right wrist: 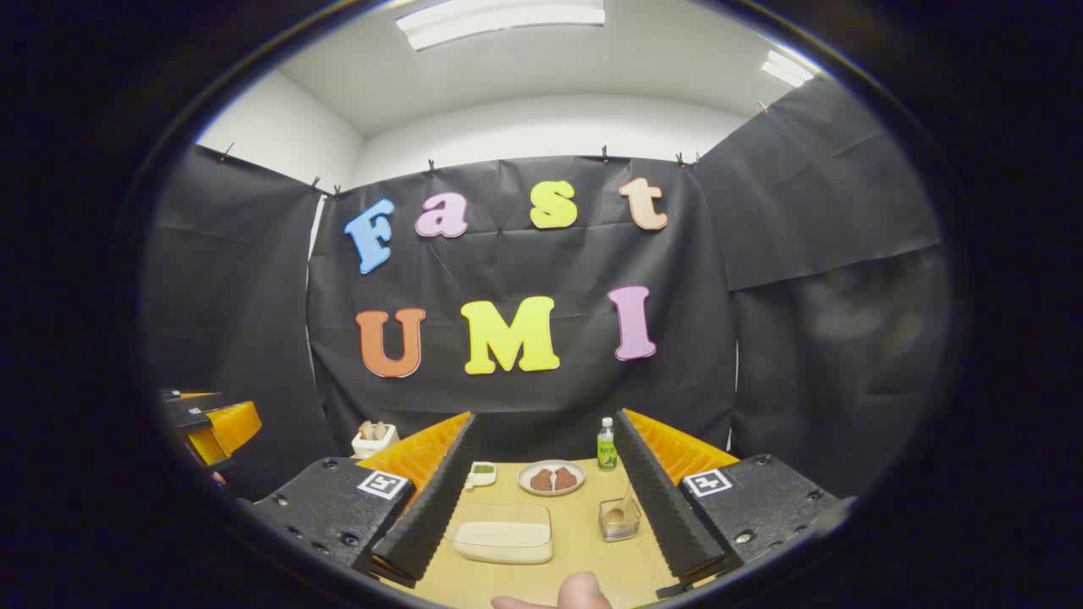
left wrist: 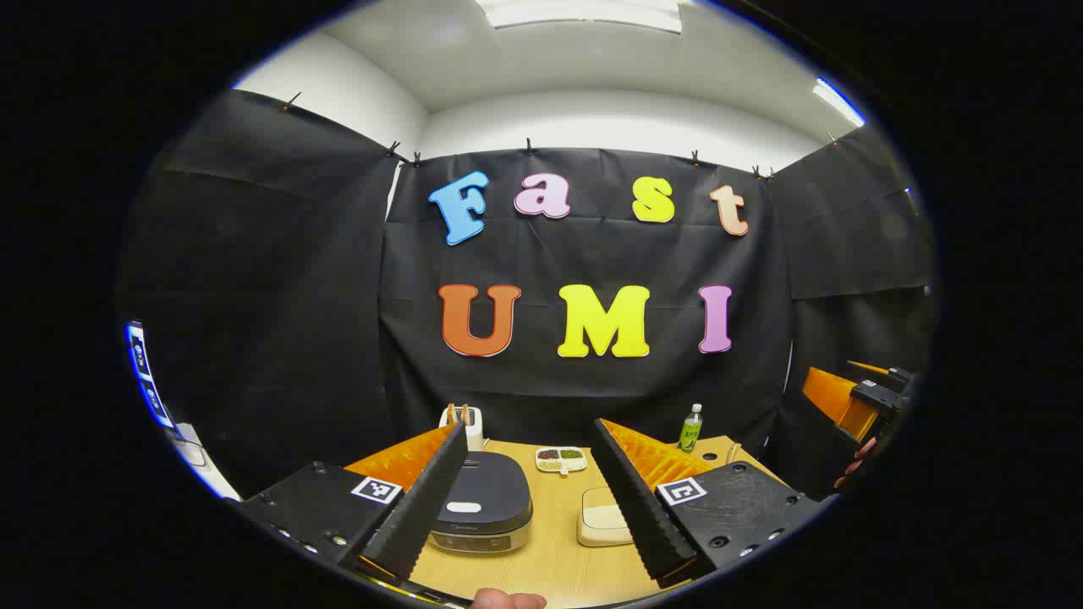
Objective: Close the left gripper, press the button to open the rice cooker; take a wooden spoon from the chopstick holder with the right hand, scoop a spoonful of rice and pour it into the rice cooker, then put the wooden spoon back into the chopstick holder.
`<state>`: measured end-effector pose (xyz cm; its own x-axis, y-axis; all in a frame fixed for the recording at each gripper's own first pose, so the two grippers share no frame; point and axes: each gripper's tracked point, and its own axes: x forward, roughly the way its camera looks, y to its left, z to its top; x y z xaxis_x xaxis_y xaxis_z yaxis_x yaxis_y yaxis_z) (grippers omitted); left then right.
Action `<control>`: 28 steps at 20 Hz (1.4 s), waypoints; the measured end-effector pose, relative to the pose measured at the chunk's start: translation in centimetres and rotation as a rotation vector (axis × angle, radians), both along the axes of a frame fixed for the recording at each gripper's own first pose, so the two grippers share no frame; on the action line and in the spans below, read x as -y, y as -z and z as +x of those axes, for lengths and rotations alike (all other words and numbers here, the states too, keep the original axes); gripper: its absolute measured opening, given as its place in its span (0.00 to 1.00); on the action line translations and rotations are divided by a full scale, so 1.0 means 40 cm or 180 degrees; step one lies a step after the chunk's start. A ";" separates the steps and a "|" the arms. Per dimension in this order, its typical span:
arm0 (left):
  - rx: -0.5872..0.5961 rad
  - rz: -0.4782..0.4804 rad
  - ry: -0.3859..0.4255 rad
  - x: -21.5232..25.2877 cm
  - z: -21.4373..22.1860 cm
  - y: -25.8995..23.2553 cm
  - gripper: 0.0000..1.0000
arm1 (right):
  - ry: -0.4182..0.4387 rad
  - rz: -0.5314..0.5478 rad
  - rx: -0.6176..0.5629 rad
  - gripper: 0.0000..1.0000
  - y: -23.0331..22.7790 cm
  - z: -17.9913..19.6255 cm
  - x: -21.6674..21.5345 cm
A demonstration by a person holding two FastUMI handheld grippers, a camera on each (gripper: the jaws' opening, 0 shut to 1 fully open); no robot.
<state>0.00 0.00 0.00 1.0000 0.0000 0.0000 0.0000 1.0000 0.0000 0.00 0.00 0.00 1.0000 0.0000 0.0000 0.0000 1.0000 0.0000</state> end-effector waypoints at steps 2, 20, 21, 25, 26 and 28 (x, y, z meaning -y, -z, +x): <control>-0.0031 0.0011 -0.0017 -0.008 -0.005 0.009 0.94 | -0.0001 -0.0017 -0.0007 1.00 0.001 -0.010 -0.002; -0.0080 0.0050 -0.0059 -0.023 -0.017 0.012 0.94 | -0.0065 -0.0004 -0.0159 1.00 0.032 -0.007 -0.015; -0.0084 0.0038 -0.0060 -0.021 -0.016 0.014 0.94 | -0.0069 -0.0003 -0.0167 1.00 0.034 -0.003 -0.018; -0.0078 0.0022 -0.0096 -0.026 0.003 0.013 0.94 | -0.0069 -0.0022 -0.0187 1.00 0.035 0.018 -0.018; -0.0084 0.0030 -0.0084 -0.027 0.006 0.017 0.94 | -0.0070 -0.0027 -0.0194 1.00 0.040 0.025 -0.016; -0.0098 0.0066 -0.0083 -0.029 0.017 0.021 0.94 | -0.0059 -0.0088 -0.0200 1.00 0.044 0.041 -0.007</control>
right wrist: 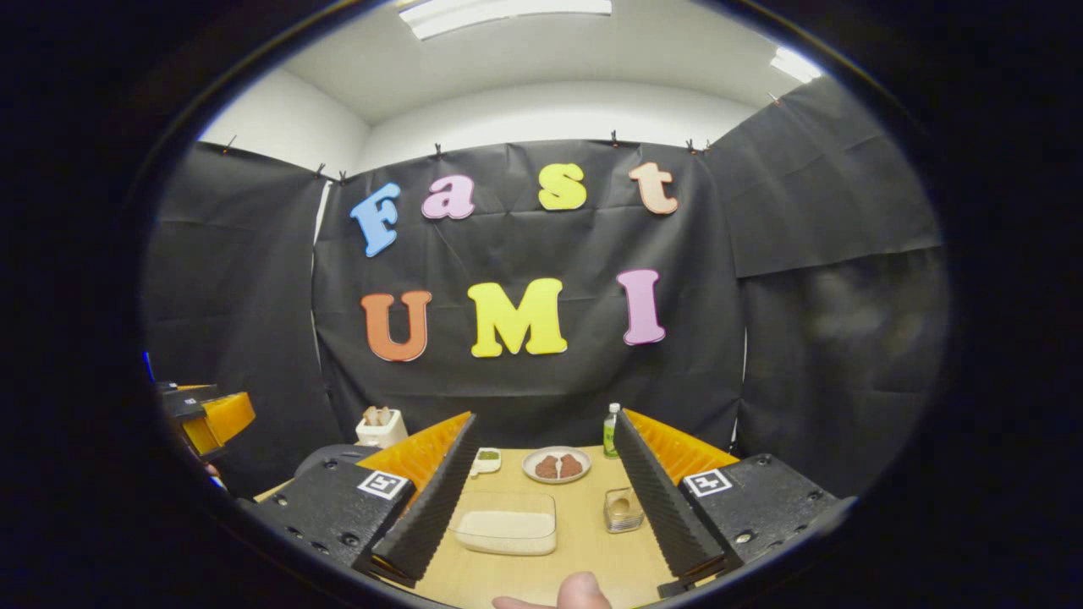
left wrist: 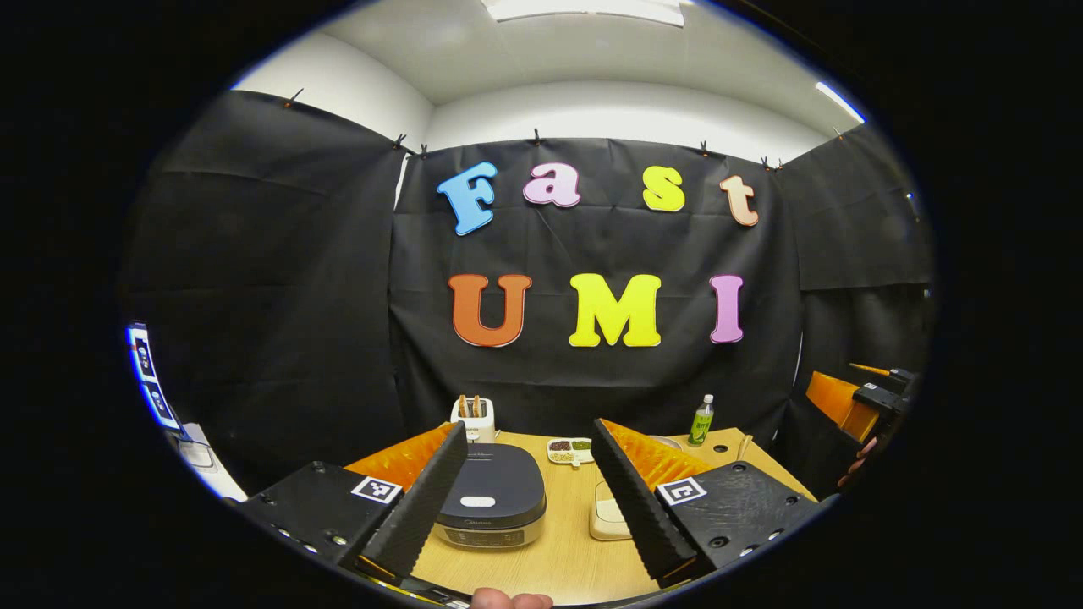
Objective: Close the left gripper, press the button to open the rice cooker; take a wooden spoon from the chopstick holder with the right hand, scoop a spoonful of rice and pour it into the rice cooker, then put the wooden spoon back into the chopstick holder.
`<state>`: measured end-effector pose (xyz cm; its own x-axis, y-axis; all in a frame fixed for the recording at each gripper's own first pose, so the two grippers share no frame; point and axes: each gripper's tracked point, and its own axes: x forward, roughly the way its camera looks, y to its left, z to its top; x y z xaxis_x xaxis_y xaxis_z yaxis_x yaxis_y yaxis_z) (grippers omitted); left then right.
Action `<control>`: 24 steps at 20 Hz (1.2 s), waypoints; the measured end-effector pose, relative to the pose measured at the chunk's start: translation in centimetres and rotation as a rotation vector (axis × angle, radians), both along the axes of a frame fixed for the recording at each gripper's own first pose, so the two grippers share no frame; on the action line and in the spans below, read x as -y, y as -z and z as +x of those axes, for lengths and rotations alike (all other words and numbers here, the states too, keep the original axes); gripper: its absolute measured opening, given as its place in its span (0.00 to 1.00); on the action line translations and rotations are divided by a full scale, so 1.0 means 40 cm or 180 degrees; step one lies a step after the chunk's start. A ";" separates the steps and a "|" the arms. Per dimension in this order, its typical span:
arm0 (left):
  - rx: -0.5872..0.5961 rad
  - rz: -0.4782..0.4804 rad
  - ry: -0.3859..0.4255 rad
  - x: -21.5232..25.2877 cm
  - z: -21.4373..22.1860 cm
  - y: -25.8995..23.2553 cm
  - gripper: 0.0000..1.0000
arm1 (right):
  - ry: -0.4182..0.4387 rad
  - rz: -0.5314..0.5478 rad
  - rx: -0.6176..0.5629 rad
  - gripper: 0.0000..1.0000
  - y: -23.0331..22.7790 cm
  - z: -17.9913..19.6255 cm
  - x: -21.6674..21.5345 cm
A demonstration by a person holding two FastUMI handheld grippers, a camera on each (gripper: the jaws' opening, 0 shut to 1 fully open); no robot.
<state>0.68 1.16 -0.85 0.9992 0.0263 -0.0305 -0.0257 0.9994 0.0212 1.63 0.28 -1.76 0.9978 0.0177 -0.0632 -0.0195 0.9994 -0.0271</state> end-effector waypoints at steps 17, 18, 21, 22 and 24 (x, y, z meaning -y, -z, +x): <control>-0.1461 -0.0464 -0.0648 -0.103 0.177 0.269 0.93 | -0.0323 0.0222 -0.0489 1.00 0.173 0.357 0.088; -0.1508 -0.0487 -0.0686 -0.114 0.168 0.277 0.90 | -0.0334 0.0257 -0.0552 1.00 0.183 0.365 0.089; -0.1697 -0.0488 -0.0661 -0.123 0.170 0.289 0.64 | -0.0330 0.0264 -0.0537 1.00 0.175 0.386 0.102; -0.1795 -0.0496 -0.0631 -0.124 0.175 0.302 0.58 | -0.0311 0.0271 -0.0535 1.00 0.173 0.391 0.109; -0.1913 -0.0487 -0.0573 -0.131 0.200 0.336 0.58 | -0.0319 0.0316 -0.0538 1.00 0.174 0.393 0.113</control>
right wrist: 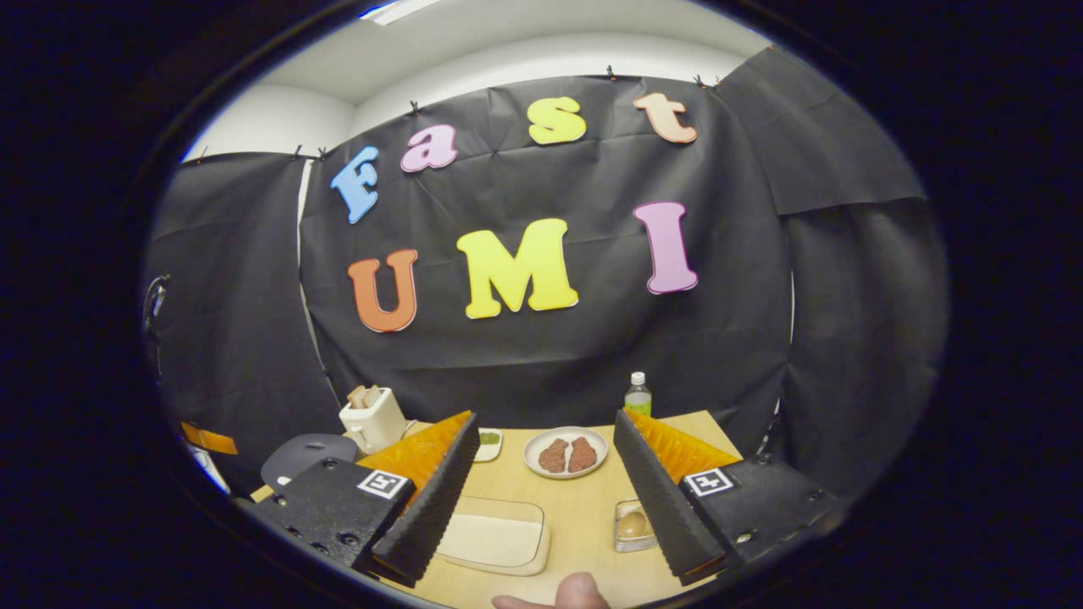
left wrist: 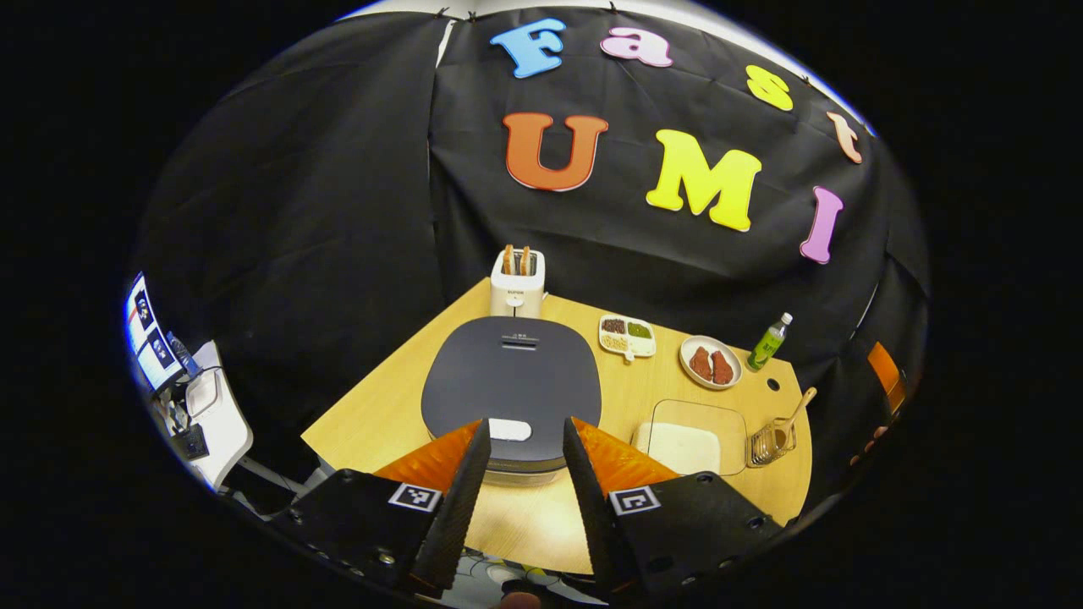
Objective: Close the left gripper, press the button to open the rice cooker; take a wooden spoon from the chopstick holder with the right hand, scoop a spoonful of rice and pour it into the rice cooker, then put the wooden spoon back into the chopstick holder.
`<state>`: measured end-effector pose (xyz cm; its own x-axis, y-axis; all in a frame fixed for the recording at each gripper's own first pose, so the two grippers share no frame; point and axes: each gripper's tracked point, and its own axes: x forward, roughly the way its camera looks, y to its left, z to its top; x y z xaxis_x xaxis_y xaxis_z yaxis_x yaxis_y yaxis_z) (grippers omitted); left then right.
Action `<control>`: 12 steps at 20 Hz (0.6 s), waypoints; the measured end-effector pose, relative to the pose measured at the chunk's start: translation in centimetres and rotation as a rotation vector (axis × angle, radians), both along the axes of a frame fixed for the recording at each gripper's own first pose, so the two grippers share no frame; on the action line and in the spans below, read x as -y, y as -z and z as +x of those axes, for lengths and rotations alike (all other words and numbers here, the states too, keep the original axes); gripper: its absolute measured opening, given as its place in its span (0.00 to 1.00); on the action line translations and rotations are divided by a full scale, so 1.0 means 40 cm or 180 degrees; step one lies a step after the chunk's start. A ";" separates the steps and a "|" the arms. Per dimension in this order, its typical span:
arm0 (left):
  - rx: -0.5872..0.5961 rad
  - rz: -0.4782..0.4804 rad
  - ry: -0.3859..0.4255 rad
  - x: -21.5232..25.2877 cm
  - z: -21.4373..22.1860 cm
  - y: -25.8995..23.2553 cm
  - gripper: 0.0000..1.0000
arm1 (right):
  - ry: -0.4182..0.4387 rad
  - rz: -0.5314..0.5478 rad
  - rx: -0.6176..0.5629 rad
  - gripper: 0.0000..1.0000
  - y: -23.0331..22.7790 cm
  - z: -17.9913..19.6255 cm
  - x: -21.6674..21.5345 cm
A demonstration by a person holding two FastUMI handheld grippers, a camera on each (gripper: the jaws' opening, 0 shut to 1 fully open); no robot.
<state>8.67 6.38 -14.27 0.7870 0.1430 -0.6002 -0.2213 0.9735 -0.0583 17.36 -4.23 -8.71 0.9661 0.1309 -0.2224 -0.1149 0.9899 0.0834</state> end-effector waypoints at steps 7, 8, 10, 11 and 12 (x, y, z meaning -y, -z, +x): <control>-0.0511 -0.0295 -0.0039 -0.040 0.058 0.094 0.00 | 0.0297 -0.0051 -0.0002 1.00 0.004 -0.005 0.092; -0.0550 -0.0293 -0.0019 -0.060 0.066 0.108 0.00 | 0.0340 -0.0048 -0.0007 1.00 0.006 -0.009 0.101; -0.0639 -0.0302 0.0015 -0.080 0.086 0.130 0.00 | 0.0402 -0.0071 -0.0025 1.00 0.011 -0.017 0.116; -0.0677 -0.0340 0.0030 -0.086 0.095 0.141 0.00 | 0.0440 -0.0084 -0.0021 0.97 0.011 -0.020 0.123; -0.0725 -0.0369 0.0038 -0.091 0.102 0.156 0.00 | 0.0477 -0.0097 -0.0025 1.00 0.012 -0.024 0.129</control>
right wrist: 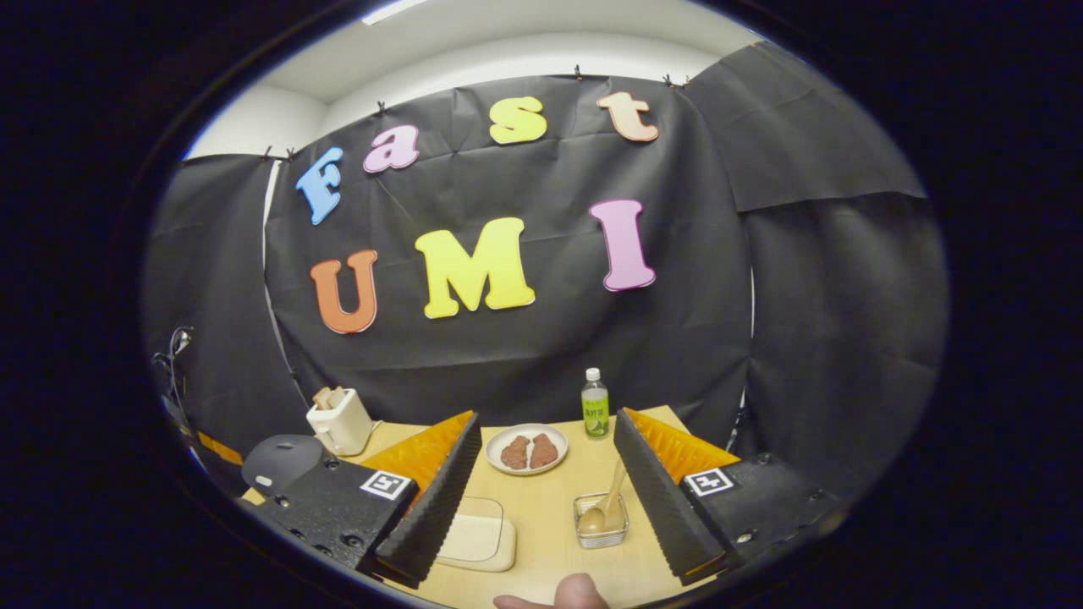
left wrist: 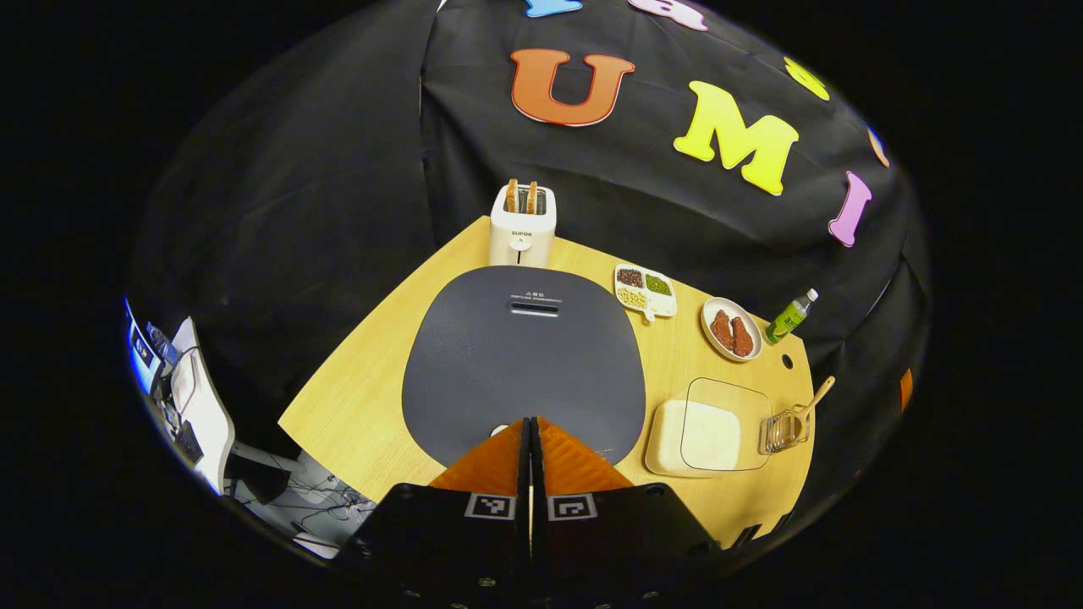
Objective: Close the left gripper, press the button to open the rice cooker; take a wooden spoon from the chopstick holder with the right hand, scoop a spoonful of rice and pour it into the rice cooker, then put the wooden spoon back into the chopstick holder.
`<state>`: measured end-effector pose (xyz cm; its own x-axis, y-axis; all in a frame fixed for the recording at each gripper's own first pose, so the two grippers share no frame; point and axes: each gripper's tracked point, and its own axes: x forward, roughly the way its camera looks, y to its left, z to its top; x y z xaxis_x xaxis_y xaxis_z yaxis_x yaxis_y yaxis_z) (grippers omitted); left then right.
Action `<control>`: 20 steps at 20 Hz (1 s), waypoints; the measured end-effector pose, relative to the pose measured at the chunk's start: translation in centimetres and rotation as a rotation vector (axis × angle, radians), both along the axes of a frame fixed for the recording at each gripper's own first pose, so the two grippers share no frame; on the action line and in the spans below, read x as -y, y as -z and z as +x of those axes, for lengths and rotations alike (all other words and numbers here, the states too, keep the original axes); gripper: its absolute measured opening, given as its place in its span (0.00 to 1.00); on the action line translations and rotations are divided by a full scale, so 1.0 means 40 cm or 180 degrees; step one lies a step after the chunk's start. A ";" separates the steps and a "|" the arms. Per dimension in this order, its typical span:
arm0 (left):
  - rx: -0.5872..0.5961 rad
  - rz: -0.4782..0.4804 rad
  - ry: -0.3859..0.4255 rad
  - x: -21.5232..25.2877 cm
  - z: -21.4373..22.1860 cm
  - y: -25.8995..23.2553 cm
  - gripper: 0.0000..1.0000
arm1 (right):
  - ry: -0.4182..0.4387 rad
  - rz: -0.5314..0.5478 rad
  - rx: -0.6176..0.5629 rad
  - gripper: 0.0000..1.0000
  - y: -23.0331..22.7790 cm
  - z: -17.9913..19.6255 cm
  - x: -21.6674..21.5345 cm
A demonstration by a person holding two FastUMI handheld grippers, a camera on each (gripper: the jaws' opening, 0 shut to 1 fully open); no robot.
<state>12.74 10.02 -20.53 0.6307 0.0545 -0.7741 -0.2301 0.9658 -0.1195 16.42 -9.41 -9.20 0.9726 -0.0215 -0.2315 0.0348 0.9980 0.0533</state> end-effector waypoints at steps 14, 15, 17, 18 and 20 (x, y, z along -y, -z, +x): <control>-0.0424 -0.0095 0.0136 -0.005 -0.019 0.119 0.02 | 0.0202 0.0017 -0.0093 1.00 0.039 -0.049 -0.012; -0.0457 -0.0106 0.0118 -0.008 -0.012 0.122 0.02 | 0.0189 0.0038 -0.0107 1.00 0.038 -0.057 -0.022; -0.0395 -0.0070 0.0156 -0.001 -0.006 0.118 0.03 | 0.0138 0.0008 -0.0062 0.98 0.015 -0.072 -0.045; -0.0369 -0.0045 0.0162 -0.002 -0.009 0.116 0.03 | 0.0129 -0.0036 0.0005 1.00 -0.007 -0.080 -0.047; -0.0262 0.0028 0.0176 -0.005 -0.002 0.100 0.02 | 0.0124 -0.0106 0.0137 0.98 -0.047 -0.093 -0.045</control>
